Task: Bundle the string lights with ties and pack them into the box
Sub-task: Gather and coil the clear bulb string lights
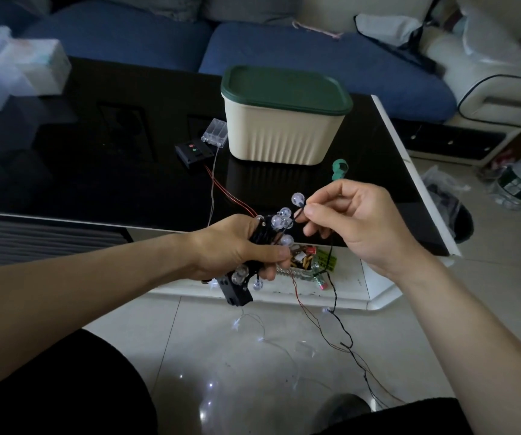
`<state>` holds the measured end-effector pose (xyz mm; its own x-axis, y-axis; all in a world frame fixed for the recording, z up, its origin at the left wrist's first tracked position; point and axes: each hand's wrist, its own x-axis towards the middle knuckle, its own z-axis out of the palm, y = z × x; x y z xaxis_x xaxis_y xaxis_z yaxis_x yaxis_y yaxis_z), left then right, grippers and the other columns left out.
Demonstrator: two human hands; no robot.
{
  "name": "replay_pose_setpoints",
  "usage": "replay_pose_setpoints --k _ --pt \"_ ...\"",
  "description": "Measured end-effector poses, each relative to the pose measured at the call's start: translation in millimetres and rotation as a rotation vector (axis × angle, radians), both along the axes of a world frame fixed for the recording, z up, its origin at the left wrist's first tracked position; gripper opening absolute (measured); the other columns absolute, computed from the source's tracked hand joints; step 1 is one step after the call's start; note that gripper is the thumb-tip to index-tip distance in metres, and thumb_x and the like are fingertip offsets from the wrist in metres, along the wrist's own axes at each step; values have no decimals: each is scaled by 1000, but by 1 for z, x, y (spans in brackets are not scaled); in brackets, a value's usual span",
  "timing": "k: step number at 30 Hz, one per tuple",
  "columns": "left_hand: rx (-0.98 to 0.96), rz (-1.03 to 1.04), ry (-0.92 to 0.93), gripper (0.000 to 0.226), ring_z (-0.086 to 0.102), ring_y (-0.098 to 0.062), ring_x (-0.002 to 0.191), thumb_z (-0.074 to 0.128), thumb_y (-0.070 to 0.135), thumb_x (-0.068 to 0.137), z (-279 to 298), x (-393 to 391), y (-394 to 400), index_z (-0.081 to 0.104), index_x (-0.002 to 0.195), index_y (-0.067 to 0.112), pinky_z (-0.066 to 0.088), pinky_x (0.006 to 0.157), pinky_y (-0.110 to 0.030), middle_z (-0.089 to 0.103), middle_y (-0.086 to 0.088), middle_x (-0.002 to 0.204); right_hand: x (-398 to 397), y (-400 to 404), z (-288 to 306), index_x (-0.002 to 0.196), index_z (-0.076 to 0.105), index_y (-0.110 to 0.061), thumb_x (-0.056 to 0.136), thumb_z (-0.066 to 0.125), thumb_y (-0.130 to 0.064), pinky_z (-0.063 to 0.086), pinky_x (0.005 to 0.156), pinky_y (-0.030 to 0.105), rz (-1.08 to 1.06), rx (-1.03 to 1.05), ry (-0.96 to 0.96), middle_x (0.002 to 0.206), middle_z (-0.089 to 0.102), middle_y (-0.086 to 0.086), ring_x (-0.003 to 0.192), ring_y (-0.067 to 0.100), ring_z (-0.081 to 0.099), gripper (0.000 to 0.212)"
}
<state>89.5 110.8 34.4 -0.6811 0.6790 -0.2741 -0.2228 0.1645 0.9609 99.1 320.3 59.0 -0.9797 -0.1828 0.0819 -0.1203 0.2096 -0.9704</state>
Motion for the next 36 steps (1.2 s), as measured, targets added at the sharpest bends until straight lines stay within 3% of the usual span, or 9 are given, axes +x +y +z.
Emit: replay_pose_setpoints --k 3,7,10,15,21,26,29,32,36 --pt "41 1 -24 5 61 -15 65 65 6 90 -3 -2 -2 62 91 2 52 70 -25 68 -4 74 0 0 3 84 66 -5 87 67 6 48 55 23 13 -62 -35 77 75 13 56 17 63 12" --pt "153 5 -163 13 59 -16 66 59 7 85 0 -6 -2 56 97 2 48 66 -23 65 -5 75 -3 3 7 77 62 -7 85 62 14 40 47 20 -47 -94 -75 68 72 11 47 12 51 23" --pt "152 61 -215 8 55 -15 62 60 12 86 0 -8 -2 58 90 5 44 57 -20 60 -8 75 -4 2 5 77 62 -8 85 61 15 38 47 20 -99 -88 -87 67 72 9 47 10 50 24" --pt "111 2 -154 25 53 -10 49 48 15 101 2 -3 -1 57 85 -2 45 50 -14 55 -12 63 -3 2 1 84 65 -8 85 68 8 43 51 22 -117 -26 -58 78 76 8 54 10 57 16" --pt "204 -39 -230 23 68 -19 68 51 24 98 -3 -1 -1 56 93 1 54 70 -27 70 -12 83 -3 0 -4 86 70 -10 82 77 -2 50 55 22 -171 51 -7 78 77 9 61 13 67 12" --pt "169 -82 -215 25 50 -14 48 49 20 99 3 1 1 59 91 -1 44 54 -22 53 -7 58 -1 -5 -10 83 72 -12 80 80 -2 50 55 16 -220 168 47 69 74 1 59 9 69 13" --pt "132 -126 -157 31 45 -11 43 52 25 97 3 0 0 52 75 3 42 54 -23 44 -9 55 -2 -6 -12 82 72 -15 79 83 -10 57 59 23 -246 229 75 69 74 -1 60 11 69 13" --pt "155 -56 -176 37 59 -16 52 49 29 99 5 -1 0 52 72 4 49 56 -22 58 -15 64 -5 -2 -10 80 71 -17 79 85 -24 59 61 29 -286 272 65 68 73 -1 60 11 68 15" --pt "217 102 -188 35 73 -25 78 47 34 94 6 -7 -2 55 83 3 59 74 -29 73 -17 87 -6 7 -7 77 72 -21 80 81 -44 54 61 26 -234 388 -25 65 70 -2 62 13 68 24"
